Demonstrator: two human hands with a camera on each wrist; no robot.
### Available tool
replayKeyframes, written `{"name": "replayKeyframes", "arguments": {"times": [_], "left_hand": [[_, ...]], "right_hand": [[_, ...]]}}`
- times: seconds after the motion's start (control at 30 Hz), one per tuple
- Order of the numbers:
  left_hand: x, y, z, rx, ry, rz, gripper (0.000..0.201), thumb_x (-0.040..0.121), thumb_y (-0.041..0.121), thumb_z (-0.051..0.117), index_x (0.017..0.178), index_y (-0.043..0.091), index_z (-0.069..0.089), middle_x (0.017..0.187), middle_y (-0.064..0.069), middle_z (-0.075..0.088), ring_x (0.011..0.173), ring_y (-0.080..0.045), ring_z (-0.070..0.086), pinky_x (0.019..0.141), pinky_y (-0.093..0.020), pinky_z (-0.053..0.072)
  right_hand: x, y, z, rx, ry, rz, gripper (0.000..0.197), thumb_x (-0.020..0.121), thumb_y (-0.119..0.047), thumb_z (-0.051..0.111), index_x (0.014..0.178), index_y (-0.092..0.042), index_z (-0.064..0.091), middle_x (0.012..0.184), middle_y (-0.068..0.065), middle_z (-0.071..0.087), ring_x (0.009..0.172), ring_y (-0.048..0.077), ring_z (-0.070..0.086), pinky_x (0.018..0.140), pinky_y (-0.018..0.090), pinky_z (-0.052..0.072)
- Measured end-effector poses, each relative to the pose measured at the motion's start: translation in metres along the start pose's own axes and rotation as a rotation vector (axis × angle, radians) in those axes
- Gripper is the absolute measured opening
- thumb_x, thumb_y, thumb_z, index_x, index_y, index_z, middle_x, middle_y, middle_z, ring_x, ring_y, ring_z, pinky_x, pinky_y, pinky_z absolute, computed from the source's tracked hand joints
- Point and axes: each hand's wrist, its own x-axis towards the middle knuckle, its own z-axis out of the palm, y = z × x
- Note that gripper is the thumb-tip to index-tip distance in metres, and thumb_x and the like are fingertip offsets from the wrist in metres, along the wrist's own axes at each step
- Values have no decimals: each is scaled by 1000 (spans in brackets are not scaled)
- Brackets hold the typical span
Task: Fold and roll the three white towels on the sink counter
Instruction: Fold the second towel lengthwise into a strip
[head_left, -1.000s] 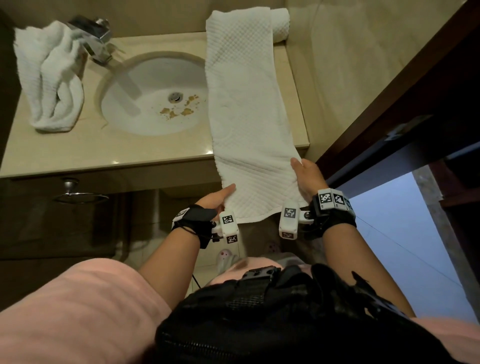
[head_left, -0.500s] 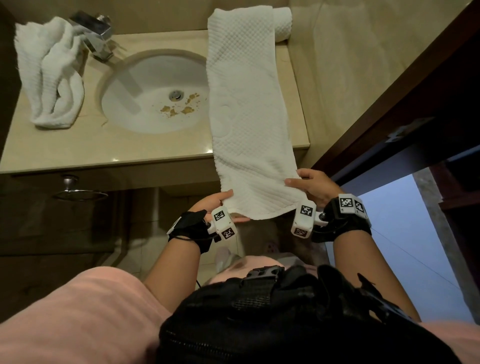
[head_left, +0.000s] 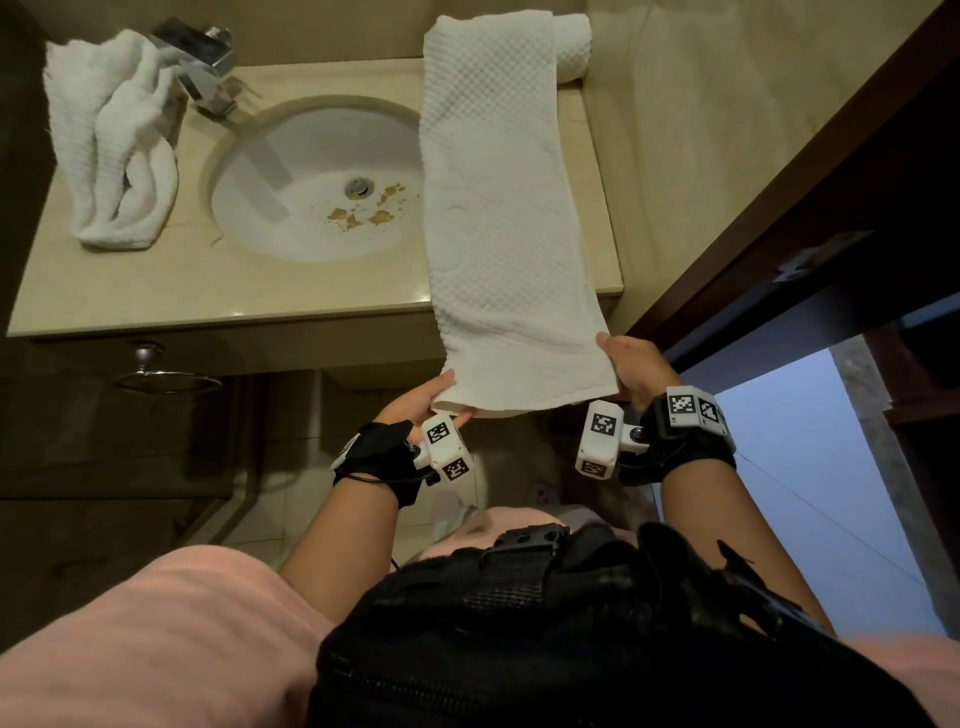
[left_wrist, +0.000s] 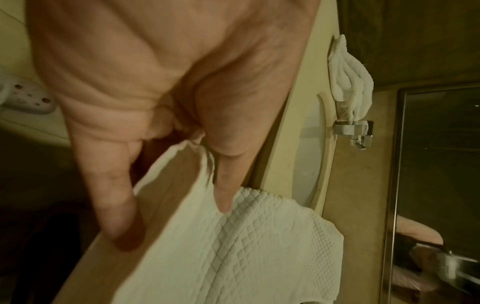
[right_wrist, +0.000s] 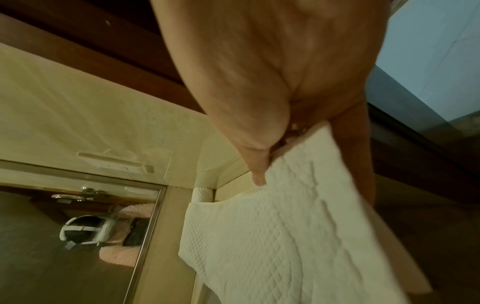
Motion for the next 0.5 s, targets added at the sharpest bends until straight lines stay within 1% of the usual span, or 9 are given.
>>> {"name": "replayKeyframes", "arguments": {"times": [0.03,0.07,0.17,0.2,0.23,0.3,0.37,0.43,0.5], "left_hand": [[-2,1,1,10,13,-2,41,86,17,68,124,5,58,120,-18,66,109,-30,65,86,-44,56],[-1,2,0,35,39,-1,40,85,17,70,122,5,60,117,-18,67,106,-29,66,84,-43,57],[-5,3,-1,112,83,-3,52,75,15,77,124,6,60,116,-16,68,106,-27,66,92,-38,54],[-5,5,0,134,93,-5,54,75,15,77,125,7,60,117,-15,67,106,-26,66,91,-38,54],[-6,5,1,147,97,-12,51,77,15,76,125,7,60,117,-15,67,105,-25,67,87,-39,56],[-10,6,2,160,90,-35,44,81,15,74,122,6,61,114,-15,68,95,-25,70,72,-38,61],[-12,8,4,160,85,-65,40,81,15,74,118,4,61,111,-16,69,88,-26,71,61,-37,61],[-12,8,4,151,81,-76,40,81,16,74,117,4,60,110,-16,68,91,-26,69,59,-38,61],[-11,9,2,177,95,-84,43,77,17,77,114,5,61,104,-16,70,90,-26,69,59,-36,61]], "right_hand": [[0,0,1,0,13,-1,32,95,-38,50,79,-14,63,92,14,67,83,29,62,72,38,46],[3,1,1,7,27,-2,31,96,-36,49,79,-14,63,94,14,67,85,29,63,75,38,47],[4,2,3,-45,72,-32,34,96,-36,47,78,-11,62,95,17,66,89,32,63,78,39,48],[3,2,3,-68,86,-49,36,96,-36,46,76,-10,60,91,18,64,86,32,62,75,38,47],[0,1,4,-82,101,-61,37,97,-35,45,74,-9,57,86,18,60,81,31,59,70,35,45],[-3,1,6,-85,122,-74,37,99,-31,44,72,-7,51,81,14,54,74,26,55,57,29,47],[-5,1,7,-20,113,-43,34,100,-28,44,76,-5,51,81,11,54,69,22,57,41,24,51],[-5,3,8,-10,131,-34,33,100,-27,43,77,-4,50,78,10,54,63,20,56,36,20,49],[-3,5,7,-42,145,-37,35,100,-26,45,72,-6,47,72,9,53,55,18,54,35,19,46]]}}
